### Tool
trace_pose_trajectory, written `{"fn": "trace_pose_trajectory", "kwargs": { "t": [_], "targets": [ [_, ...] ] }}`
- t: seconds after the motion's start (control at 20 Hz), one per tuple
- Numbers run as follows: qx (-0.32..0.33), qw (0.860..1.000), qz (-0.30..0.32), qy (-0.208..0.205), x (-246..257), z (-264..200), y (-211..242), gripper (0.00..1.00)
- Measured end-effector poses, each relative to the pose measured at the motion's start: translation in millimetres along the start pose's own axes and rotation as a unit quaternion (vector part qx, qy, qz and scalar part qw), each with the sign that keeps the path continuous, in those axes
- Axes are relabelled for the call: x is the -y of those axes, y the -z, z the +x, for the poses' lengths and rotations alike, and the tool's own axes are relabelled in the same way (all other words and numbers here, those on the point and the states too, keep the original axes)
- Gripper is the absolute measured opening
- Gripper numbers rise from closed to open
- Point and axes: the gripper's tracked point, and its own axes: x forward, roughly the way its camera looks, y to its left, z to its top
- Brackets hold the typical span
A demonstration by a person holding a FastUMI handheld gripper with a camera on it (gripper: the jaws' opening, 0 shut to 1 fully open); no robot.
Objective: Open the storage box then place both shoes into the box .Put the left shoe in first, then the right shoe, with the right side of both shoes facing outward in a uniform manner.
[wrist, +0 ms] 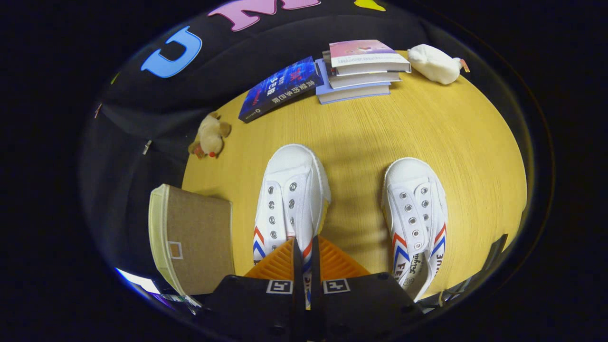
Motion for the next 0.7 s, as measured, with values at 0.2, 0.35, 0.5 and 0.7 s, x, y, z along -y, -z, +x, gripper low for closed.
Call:
{"fn": "trace_pose_trajectory", "kwargs": {
  "t": [0.2,0.35,0.5,0.7],
  "targets": [
    [0.009,0.998,-0.010,-0.058,-66.2,-41.2,-18.8,0.08],
    [0.005,0.996,-0.013,-0.083,-117.8,-61.1,-25.6,0.08],
    [-0.010,0.992,-0.006,-0.124,-179.2,-67.6,-21.0,0.08],
    [-0.044,0.988,-0.004,-0.151,-246.7,-52.2,3.5,0.08]
  ]
}}
